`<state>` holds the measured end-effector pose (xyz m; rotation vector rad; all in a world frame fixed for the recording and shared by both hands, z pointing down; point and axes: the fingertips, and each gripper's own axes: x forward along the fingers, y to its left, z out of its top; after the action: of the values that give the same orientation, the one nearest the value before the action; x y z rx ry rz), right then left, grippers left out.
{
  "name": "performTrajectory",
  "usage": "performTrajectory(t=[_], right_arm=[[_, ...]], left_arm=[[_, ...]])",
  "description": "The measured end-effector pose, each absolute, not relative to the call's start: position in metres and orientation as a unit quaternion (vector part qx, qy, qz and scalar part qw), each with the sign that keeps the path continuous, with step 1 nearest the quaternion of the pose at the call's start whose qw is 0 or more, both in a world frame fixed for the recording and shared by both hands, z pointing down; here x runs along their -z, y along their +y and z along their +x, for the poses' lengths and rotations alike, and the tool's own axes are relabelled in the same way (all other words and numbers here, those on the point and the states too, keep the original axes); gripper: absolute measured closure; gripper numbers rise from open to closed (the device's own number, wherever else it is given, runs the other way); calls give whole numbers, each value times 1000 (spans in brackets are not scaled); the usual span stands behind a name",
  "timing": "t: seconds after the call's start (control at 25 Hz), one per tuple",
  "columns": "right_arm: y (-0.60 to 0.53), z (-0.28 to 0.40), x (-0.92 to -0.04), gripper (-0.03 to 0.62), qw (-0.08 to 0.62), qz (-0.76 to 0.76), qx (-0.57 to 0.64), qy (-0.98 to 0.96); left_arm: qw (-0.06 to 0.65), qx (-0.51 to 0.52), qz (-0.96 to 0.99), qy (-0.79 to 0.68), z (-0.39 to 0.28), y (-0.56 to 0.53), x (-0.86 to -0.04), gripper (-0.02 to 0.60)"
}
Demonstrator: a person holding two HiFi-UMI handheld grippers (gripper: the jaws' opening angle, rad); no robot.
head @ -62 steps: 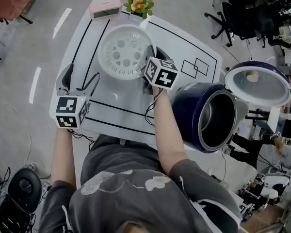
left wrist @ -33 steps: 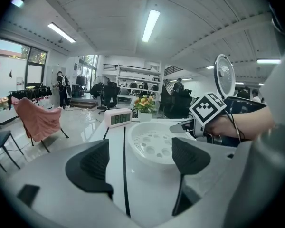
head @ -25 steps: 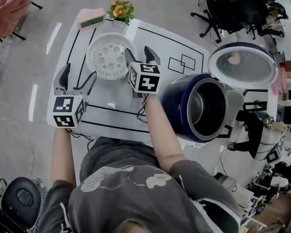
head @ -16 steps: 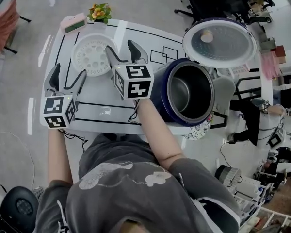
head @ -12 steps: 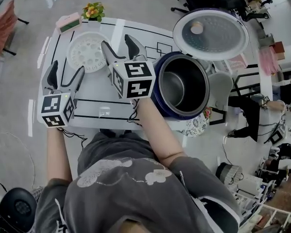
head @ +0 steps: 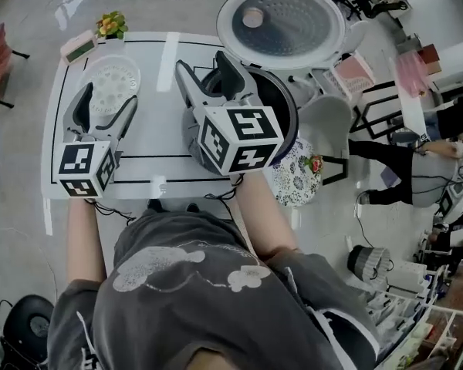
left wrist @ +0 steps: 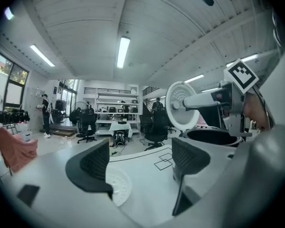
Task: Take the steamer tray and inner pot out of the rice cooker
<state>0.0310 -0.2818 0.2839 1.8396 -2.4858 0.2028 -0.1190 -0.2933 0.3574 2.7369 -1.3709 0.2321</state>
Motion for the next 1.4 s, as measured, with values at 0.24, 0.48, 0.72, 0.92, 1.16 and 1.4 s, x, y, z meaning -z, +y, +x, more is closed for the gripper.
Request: performTrajectory(t=[0.24, 0.48, 0.72, 0.92, 1.16, 1.4], right_arm=[[-251, 131, -302, 301, 76, 651, -45, -754], [-230, 192, -340, 299, 202, 652, -21, -730], [-226, 235, -376, 298, 291, 617, -47, -730], [-237, 253, -407, 298, 373, 574, -63, -726], [-261, 266, -428, 298, 449, 546, -59, -705], [-268, 270, -443, 298, 491, 523, -54, -695]], left_arm=[[22, -76, 923, -377, -34, -282, -353, 173], [16, -83, 941, -328, 27, -276, -353, 173], [15, -96, 948, -303, 69, -267, -353, 173], [14, -114, 944, -308, 79, -268, -359, 173], [12, -119, 942, -313, 84, -264, -360, 173], [11, -119, 938, -326, 77, -267, -361, 173]])
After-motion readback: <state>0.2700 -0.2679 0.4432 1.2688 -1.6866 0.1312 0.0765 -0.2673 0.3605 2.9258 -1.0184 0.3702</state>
